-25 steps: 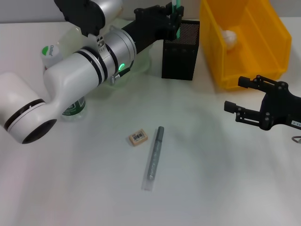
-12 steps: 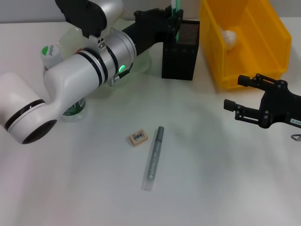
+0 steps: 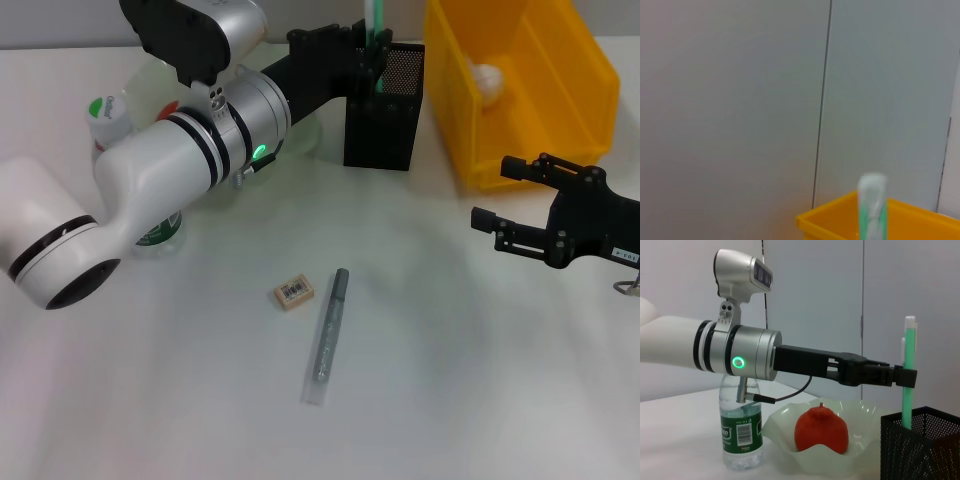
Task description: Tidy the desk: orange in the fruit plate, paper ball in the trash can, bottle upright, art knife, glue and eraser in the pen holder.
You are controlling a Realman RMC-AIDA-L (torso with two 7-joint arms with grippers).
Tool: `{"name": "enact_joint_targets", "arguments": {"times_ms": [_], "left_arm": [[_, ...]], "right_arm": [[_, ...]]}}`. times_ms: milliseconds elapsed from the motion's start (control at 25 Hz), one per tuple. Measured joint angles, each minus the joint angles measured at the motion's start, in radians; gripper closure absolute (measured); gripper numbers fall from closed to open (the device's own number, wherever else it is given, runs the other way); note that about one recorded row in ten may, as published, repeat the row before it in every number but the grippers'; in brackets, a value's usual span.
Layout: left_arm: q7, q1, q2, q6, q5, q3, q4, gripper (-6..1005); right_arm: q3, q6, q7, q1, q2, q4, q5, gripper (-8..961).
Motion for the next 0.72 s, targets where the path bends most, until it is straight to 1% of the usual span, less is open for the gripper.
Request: {"name": "enact_joint_targets", "arguments": {"times_ms": [400,560,720], "left_arm": [[-0.009,0.005,0.0,-0.001,0.0,0.005,0.005,702],[-0.01,0.007,0.0,-0.001,0.0,0.007,0.007,607],[-0.011,0.012,0.0,0.008,-0.001,0.014,0.01,607]], "right_arm": [[0.0,0.0,-0.001,0.001,0.0,0.0,0.0,184],[0.002,0.0,-0.002,0.001,0.0,0.0,0.001,184],[0.007,0.003,-0.006,-0.001,0.0,0.0,0.001,184]]}}
